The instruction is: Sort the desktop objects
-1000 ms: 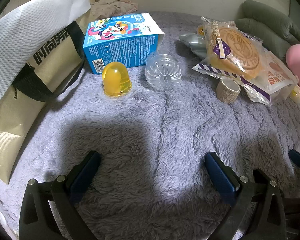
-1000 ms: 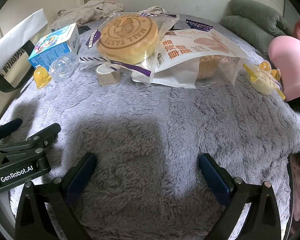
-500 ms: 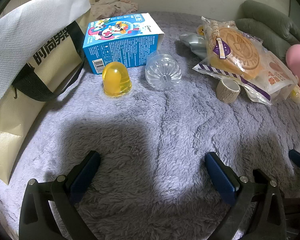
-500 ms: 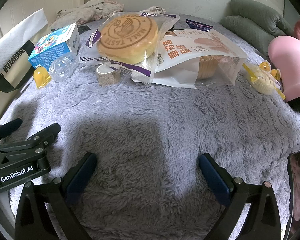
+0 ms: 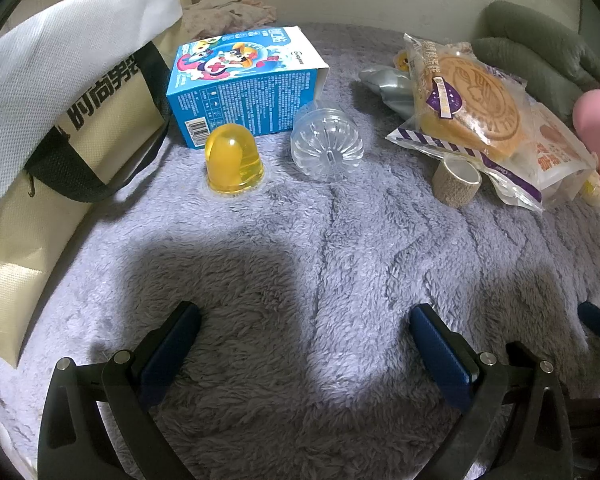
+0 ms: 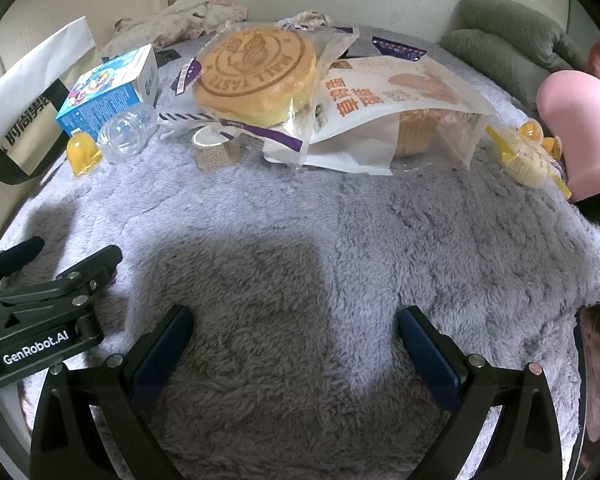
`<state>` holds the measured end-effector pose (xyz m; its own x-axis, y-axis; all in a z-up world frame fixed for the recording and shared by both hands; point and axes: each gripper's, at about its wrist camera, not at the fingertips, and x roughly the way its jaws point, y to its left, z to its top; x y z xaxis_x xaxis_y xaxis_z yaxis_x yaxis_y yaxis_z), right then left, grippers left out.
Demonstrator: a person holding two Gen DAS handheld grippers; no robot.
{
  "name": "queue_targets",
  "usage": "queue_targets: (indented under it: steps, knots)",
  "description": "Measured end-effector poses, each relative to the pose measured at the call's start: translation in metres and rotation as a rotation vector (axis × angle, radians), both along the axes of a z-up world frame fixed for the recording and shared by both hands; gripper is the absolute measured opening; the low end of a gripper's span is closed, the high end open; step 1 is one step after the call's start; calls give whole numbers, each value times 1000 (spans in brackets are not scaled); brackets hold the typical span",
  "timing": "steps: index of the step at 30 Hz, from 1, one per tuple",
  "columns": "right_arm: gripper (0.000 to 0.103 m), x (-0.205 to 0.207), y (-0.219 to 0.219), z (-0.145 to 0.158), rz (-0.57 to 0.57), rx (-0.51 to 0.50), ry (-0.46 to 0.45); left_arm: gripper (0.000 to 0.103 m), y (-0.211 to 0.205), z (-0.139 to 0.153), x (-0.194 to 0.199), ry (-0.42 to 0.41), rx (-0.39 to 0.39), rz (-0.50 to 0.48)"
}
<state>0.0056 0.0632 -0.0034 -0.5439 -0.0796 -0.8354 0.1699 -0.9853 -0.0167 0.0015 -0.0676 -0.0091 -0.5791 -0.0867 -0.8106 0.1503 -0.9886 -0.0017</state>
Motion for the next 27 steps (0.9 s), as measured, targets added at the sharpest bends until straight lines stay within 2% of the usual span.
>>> queue_targets:
  steps: [4, 6, 9, 11, 13, 14, 16, 18, 20, 22, 24, 26, 27]
  knots:
    - [103, 1, -1, -2, -13, -1, -11, 103, 4, -2, 3, -9, -15, 0]
    - [103, 1, -1, -2, -12, -5, -21, 103, 3, 0, 4, -59, -7, -2]
    - [103, -2, -2, -1, -13, 2, -66, 103, 3, 10, -6, -155, 48, -69]
    - [103, -5, -3, 0, -1, 7, -110, 102, 12, 21, -8, -179, 69, -155]
    - [103, -9, -1, 7, 15, -6, -187, 99, 21, 40, -5, -139, 63, -211]
    - [103, -7, 3, 12, 0, -28, -193, 99, 24, 48, -3, -109, 54, -224]
    - [103, 8, 17, 32, -54, -127, -128, 99, 32, 74, 1, 5, 20, -252]
    - [103, 19, 25, 51, -73, -204, -54, 99, 33, 90, -2, 51, 25, -246]
    - [103, 20, 26, 70, -79, -234, 9, 99, 27, 105, -8, 65, 70, -224]
    - [103, 1, 17, 86, -62, -207, 38, 99, 17, 116, -16, 101, 99, -202]
    - [103, -25, 6, 94, -38, -136, 65, 99, -2, 113, -30, 127, 100, -179]
    - [103, -47, -9, 94, -22, -40, 95, 99, -18, 112, -40, 116, 124, -159]
    - [103, -60, -12, 95, -24, -24, 98, 99, -26, 106, -45, 104, 119, -140]
